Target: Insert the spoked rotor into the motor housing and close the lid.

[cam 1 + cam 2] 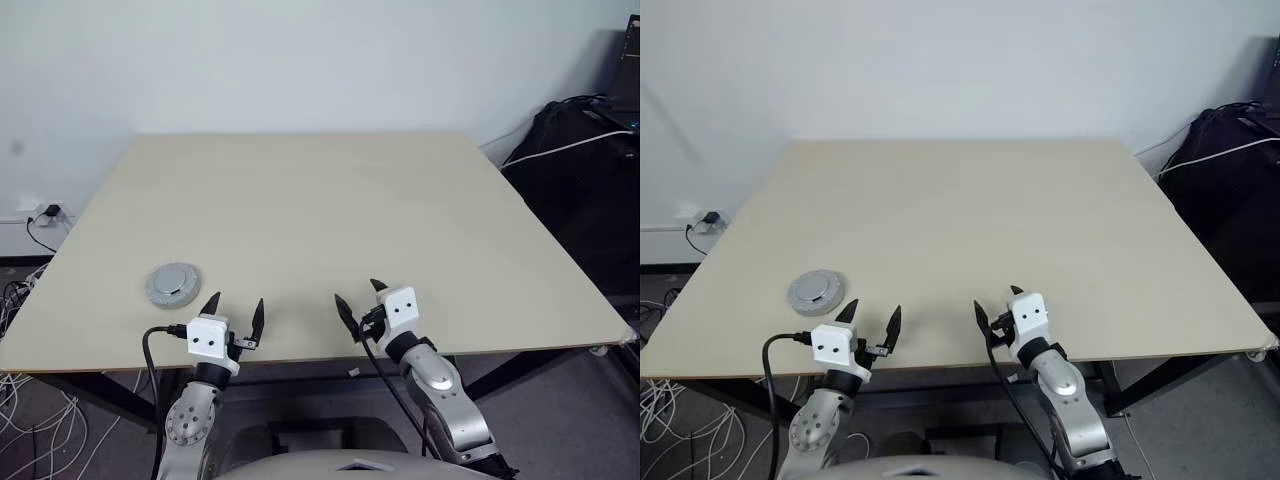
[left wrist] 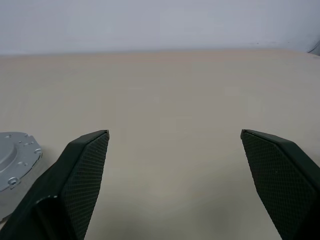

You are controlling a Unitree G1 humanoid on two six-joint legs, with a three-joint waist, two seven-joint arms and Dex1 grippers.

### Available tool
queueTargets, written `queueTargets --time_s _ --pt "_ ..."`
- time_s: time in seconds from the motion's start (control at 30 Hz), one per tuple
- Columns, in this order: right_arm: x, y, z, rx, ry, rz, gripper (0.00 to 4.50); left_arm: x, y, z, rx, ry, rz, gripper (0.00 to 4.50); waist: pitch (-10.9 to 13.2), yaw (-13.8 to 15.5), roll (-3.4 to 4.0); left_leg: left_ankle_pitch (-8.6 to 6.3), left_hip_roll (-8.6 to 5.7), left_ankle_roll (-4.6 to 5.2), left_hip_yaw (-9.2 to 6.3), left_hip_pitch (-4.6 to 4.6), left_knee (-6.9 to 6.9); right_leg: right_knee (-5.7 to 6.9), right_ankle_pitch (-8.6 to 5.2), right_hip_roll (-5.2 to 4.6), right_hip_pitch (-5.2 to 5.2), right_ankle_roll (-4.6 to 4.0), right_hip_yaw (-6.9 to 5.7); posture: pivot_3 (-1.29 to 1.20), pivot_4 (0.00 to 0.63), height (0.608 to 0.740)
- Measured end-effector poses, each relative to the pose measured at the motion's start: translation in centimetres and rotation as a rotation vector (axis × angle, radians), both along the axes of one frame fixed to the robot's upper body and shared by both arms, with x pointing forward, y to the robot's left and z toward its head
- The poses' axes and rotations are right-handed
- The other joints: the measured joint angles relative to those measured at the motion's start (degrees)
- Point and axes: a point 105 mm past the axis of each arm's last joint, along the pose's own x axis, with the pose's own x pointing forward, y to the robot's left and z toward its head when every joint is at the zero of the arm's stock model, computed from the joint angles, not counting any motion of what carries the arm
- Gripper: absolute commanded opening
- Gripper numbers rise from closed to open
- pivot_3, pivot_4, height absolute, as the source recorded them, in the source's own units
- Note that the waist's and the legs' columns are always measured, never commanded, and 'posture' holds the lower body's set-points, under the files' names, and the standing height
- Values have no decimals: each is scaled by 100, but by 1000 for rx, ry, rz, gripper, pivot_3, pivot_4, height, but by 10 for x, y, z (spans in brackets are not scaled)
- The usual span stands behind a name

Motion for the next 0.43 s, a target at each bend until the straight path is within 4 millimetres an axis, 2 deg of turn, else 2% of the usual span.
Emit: queueTargets --time_s 0.43 --pt "1 -3 -3 -11 3 -24 4500 1 0 -4 -6 12 10 4466 0 11 0 0 0 0 3 3 0 2 0 0 3 0 1 0 0 740"
